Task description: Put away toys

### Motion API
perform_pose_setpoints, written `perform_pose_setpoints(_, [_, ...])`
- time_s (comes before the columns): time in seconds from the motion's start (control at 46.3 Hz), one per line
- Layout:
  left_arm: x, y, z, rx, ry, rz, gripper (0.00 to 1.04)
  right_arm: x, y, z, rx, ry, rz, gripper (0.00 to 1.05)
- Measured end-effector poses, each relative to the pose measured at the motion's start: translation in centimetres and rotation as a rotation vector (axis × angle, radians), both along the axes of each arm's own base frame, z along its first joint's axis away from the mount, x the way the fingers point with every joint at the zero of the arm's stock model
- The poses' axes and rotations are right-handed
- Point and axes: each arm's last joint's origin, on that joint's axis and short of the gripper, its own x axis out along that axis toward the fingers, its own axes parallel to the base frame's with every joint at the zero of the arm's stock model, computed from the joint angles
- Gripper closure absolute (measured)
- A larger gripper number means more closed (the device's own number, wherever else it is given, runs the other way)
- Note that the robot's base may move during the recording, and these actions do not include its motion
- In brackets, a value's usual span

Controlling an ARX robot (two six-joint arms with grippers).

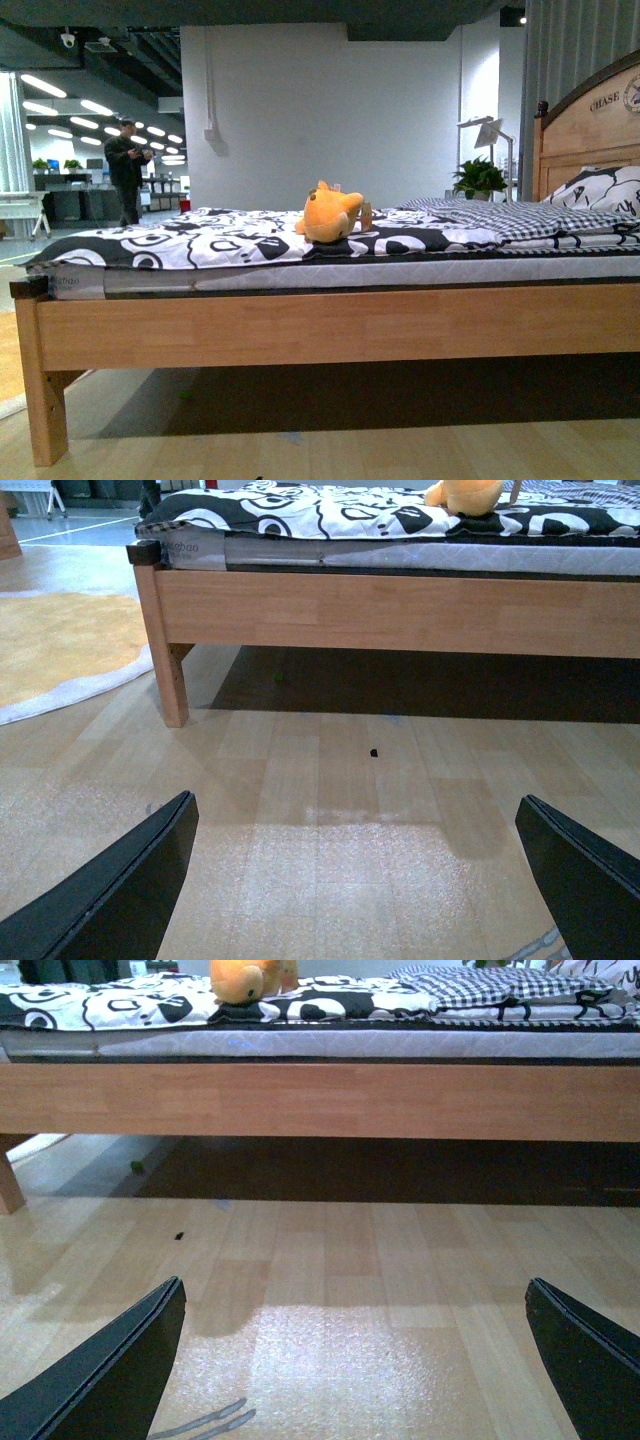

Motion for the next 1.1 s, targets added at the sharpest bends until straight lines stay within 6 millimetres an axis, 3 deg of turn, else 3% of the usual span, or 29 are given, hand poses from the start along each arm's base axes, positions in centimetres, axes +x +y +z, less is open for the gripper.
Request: perform_pose_setpoints(1.1, [0.0,0.0,0.0,0.0,0.0,0.001,0.06,0.0,0.0,0.0,0.0,0.0,0.0,0.0])
